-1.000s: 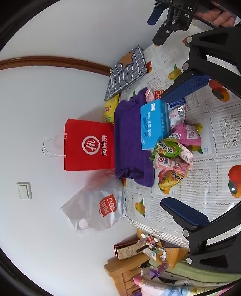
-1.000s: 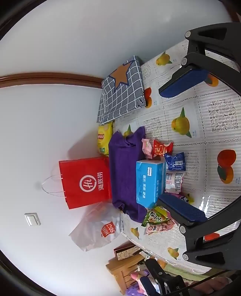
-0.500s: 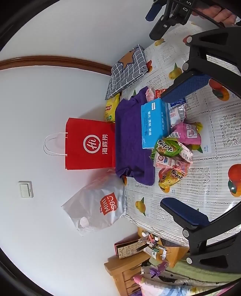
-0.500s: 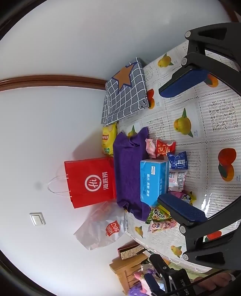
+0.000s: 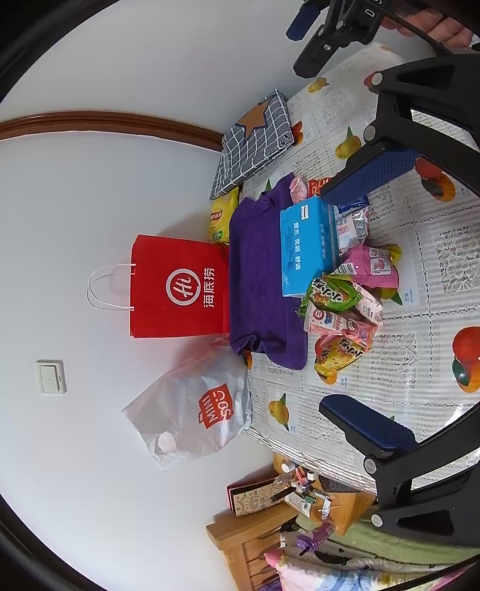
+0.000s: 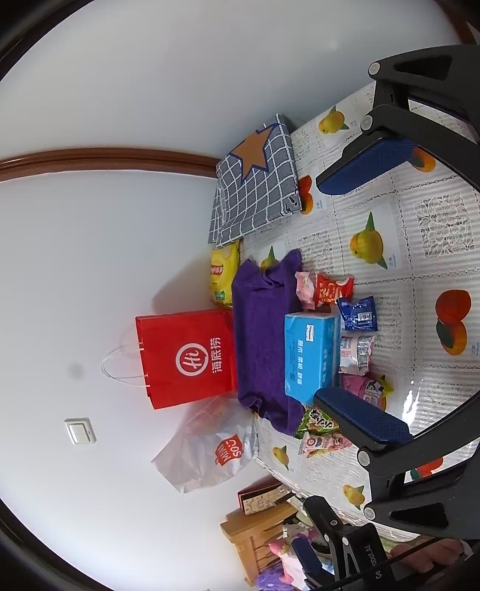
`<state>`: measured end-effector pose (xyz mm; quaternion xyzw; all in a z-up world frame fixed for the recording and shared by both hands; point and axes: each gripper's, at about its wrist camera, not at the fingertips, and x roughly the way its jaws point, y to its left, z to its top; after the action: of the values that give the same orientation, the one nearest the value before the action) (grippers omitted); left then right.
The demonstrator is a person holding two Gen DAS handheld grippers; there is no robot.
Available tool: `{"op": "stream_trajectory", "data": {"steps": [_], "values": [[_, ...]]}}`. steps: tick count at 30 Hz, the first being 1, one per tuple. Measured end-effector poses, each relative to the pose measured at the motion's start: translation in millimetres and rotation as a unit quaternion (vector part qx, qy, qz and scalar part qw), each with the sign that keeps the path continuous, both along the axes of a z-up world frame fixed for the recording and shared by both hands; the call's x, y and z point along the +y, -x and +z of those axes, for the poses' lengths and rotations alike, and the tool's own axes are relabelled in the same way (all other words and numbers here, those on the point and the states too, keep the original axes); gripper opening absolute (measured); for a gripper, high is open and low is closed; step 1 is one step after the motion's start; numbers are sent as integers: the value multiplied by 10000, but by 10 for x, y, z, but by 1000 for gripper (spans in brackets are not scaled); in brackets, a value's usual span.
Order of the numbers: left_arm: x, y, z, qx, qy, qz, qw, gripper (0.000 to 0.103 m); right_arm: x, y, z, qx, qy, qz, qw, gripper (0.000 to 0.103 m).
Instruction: Organize snacks
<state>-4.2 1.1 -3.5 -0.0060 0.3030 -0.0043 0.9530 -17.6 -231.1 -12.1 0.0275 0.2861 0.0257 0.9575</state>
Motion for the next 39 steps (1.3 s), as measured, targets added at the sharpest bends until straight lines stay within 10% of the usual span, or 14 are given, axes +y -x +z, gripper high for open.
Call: {"op": "stream_trajectory", "data": {"steps": [39], "values": [[20,79,68,-107,20,9,9999,103,77,37,-23,-50,-73,61,9999,103]]}}
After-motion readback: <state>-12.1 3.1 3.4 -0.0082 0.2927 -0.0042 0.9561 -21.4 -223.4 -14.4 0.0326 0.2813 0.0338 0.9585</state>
